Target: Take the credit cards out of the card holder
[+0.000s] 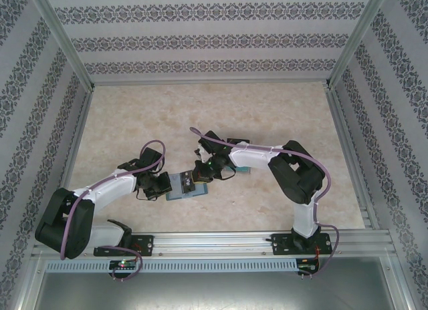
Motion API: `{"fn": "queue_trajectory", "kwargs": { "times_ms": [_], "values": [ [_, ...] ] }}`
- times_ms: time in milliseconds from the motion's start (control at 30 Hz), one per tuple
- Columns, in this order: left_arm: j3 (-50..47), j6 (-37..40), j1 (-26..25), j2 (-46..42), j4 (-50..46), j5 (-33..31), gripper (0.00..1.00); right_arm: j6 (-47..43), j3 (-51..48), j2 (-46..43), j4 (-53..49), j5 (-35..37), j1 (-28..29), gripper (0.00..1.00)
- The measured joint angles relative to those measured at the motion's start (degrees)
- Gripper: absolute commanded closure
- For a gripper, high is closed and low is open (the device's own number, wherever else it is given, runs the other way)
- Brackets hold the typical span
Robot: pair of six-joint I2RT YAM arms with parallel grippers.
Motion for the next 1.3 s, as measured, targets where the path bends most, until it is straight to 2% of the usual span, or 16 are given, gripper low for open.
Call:
{"fn": "queue_trajectory", "kwargs": {
  "times_ms": [100, 333, 1167, 1300],
  "values": [
    [0.0, 0.0, 0.0, 0.0, 0.0, 0.1, 1.0, 0.0, 0.7, 0.5, 0.0, 0.0, 0.7, 0.91],
    [0.0, 0.0, 0.0, 0.2, 0.2, 0.3, 1.0, 0.6, 1.6, 1.7, 1.5, -0.3, 1.7, 0.85],
    [0.0, 0.0, 0.0, 0.3, 0.3, 0.5, 1.0, 5.2, 0.5, 5.2, 10.4, -3.3, 1.6, 0.77],
    [0.0, 0.0, 0.0, 0.3, 0.3, 0.5, 1.0, 5.5, 0.5, 5.6, 11.3, -4.1, 1.3, 0.8]
  ]
}}
